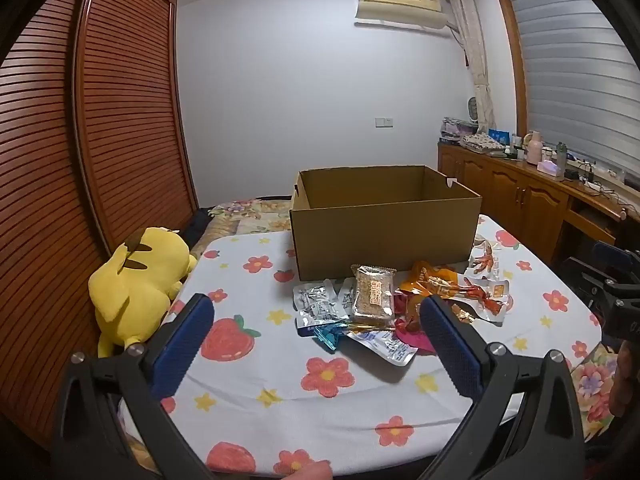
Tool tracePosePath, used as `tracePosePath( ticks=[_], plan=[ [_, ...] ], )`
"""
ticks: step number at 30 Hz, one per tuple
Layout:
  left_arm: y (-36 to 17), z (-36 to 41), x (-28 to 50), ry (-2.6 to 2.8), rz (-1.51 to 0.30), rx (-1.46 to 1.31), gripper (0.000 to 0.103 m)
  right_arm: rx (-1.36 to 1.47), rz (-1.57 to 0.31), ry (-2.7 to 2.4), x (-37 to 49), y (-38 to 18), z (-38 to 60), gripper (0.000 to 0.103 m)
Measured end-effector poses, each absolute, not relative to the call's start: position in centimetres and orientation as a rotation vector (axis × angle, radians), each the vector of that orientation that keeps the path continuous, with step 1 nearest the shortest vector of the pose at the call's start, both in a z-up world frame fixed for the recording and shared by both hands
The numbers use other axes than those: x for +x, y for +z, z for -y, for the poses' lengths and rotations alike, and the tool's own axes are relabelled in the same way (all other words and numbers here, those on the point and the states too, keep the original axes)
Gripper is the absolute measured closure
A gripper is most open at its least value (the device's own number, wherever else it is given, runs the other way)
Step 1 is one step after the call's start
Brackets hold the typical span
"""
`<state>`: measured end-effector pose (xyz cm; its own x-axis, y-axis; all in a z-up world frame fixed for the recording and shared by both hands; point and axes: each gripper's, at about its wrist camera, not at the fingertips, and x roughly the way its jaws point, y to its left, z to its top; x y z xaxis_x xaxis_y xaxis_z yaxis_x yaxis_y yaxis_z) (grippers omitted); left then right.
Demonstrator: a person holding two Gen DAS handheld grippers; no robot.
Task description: Organize snacks
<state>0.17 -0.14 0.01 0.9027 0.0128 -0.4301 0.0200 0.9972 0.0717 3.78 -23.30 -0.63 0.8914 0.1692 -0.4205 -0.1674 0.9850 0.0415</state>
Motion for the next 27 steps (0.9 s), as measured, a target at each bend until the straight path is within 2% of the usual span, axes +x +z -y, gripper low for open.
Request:
tracePosePath(
  ticks=[27],
  plan=[
    [0.8, -0.1, -0.3, -0.013, -0.420, 0.061, 0.000, 0.009, -0.436, 0.176, 3.6, -0.6, 23.4, 0.000]
  ],
)
